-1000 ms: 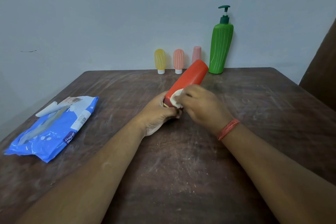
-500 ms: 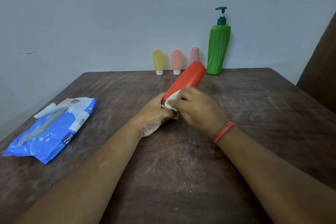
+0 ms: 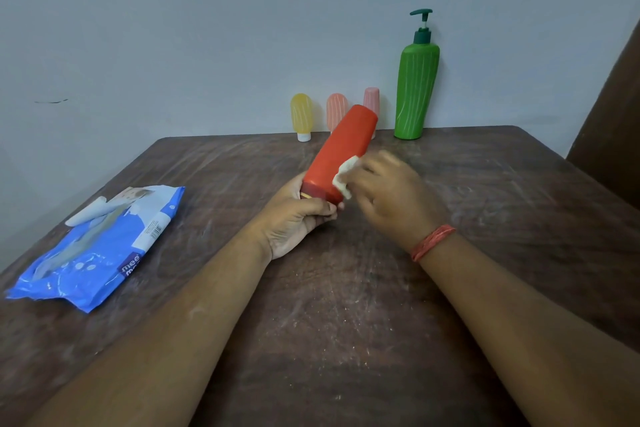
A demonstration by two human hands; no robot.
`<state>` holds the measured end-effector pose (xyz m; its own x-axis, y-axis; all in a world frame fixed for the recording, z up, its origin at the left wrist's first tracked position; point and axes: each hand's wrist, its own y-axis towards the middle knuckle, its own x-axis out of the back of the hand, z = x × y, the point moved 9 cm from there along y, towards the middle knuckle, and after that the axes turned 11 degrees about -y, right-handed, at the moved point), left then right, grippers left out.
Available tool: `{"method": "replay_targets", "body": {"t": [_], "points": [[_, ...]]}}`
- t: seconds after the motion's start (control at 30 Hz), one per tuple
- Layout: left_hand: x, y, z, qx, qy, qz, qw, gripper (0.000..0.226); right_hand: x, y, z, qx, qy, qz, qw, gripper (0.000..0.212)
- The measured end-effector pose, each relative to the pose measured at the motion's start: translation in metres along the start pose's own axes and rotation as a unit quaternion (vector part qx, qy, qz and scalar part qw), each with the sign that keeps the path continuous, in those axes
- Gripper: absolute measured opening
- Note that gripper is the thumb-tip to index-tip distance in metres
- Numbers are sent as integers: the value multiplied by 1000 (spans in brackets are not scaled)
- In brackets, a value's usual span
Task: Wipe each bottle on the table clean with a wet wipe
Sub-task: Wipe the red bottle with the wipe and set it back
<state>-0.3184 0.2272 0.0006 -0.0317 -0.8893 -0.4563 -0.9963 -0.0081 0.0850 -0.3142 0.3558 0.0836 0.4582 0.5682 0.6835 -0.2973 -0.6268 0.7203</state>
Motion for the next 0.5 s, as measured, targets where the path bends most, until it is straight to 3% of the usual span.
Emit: {"method": "replay_targets", "body": {"t": [0.07,0.17,0.3,0.4,0.43,0.5], "points": [[2,0,0,0,-7,-3,1000,62,0,-1,-4,-24,14,-4,1000,15],[4,1,0,-4,-10,-10,1000,59,-7,-3,13,49,23,25,998,17],[6,1,2,8,-29,-14,999,68,3,-1,-21,-82,41,-54,994,15],[8,0,1,10,-23,-23,999,73,-5,-2,-3,-14,31,-34,999,13],[7,0,2,13,-19,-26,999,74,-5,-1,-10,-30,45,-42,998,14],[5,0,4,23,0,-27,999,76,1,-4,-44,-147,95,-98,980,17]]}}
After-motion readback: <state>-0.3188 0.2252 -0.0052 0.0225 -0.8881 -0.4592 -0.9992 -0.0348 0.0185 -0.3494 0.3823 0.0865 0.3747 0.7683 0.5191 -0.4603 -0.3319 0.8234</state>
